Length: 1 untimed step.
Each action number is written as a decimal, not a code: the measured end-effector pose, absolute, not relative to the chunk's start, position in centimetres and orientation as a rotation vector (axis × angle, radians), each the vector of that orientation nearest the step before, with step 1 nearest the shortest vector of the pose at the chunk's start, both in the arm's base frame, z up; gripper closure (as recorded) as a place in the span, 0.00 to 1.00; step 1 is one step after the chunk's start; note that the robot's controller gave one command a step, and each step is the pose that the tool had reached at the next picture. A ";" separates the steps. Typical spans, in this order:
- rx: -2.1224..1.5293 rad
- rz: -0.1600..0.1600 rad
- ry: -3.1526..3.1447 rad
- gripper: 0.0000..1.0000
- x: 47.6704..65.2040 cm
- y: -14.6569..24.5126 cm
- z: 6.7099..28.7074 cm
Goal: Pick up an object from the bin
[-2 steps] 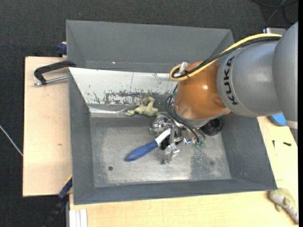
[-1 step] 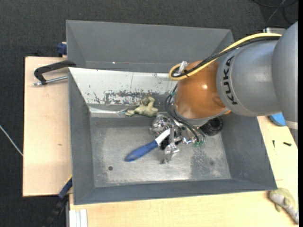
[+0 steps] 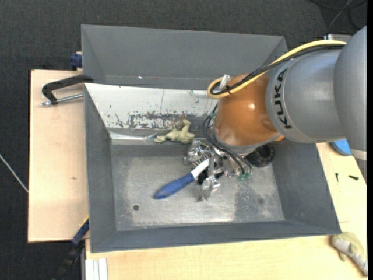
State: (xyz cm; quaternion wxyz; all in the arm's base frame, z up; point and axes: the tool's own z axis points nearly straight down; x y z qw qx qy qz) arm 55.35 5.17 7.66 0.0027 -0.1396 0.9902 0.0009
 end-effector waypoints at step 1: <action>-0.437 0.003 3.105 0.00 55.5 5.3 7.7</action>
Offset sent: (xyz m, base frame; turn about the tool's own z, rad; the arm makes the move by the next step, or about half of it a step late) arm 0.0000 0.0000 0.0000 0.0000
